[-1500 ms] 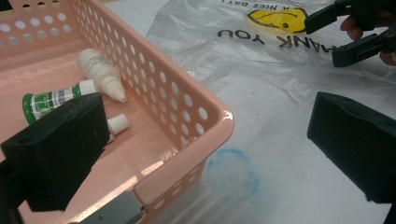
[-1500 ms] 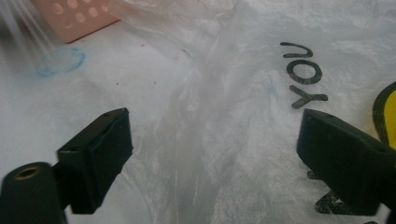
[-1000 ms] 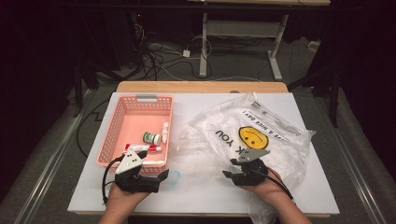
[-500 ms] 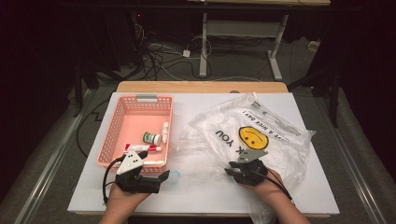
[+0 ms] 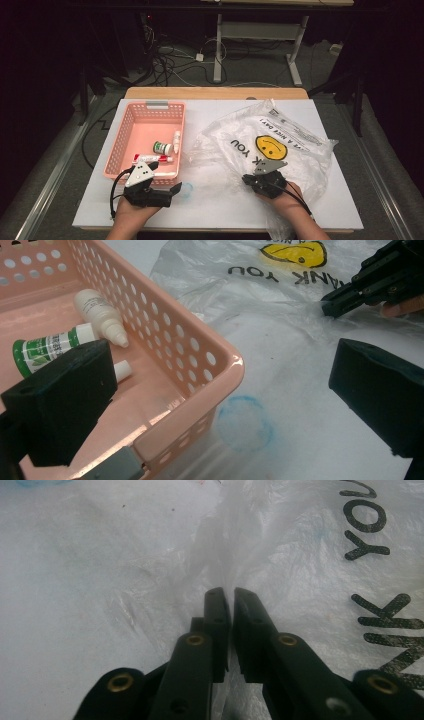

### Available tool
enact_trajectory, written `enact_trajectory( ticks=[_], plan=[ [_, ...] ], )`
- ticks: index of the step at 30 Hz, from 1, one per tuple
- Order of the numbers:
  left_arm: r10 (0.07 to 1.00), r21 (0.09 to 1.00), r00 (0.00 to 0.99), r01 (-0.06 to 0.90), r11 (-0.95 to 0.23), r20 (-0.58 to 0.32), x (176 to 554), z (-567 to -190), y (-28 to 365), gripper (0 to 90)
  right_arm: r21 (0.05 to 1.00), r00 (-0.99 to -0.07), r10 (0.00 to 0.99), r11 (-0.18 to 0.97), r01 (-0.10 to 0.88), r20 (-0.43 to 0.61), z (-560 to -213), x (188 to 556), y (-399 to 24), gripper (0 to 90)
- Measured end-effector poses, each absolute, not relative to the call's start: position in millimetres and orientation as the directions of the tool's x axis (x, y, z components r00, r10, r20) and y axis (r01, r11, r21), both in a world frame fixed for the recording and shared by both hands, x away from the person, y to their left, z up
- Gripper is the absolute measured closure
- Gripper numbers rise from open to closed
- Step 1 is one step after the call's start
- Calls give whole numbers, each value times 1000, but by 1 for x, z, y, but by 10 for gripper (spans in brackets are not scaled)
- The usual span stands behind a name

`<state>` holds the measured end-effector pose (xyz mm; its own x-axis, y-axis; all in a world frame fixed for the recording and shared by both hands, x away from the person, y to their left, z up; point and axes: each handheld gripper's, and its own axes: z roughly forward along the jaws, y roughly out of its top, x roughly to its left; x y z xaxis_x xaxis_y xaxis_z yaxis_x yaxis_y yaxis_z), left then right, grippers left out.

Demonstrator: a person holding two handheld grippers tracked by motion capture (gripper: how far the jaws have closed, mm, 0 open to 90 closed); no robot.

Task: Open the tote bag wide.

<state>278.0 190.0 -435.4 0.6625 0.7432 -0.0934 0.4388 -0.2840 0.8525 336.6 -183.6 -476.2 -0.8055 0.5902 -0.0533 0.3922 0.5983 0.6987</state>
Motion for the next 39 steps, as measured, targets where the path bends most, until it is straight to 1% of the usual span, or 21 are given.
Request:
enact_trajectory(
  ticks=[4, 21, 34, 39],
  plan=[
    [743, 853, 663, 438, -286, -92, 278, -435, 190, 0, 713, -800, 599, 579, 394, -45, -477, 337, -185, 899],
    [743, 854, 664, 435, -284, -91, 277, -435, 190, 0, 803, -748, 664, 450, 391, -8, -467, 339, -195, 900],
    [740, 855, 666, 435, -282, -95, 278, -435, 190, 0, 860, -732, 680, 401, 316, -48, -446, 342, -194, 900],
    [740, 855, 665, 439, -278, -100, 278, -436, 190, 0, 872, -728, 684, 384, 304, -47, -437, 344, -193, 900]
  ],
)
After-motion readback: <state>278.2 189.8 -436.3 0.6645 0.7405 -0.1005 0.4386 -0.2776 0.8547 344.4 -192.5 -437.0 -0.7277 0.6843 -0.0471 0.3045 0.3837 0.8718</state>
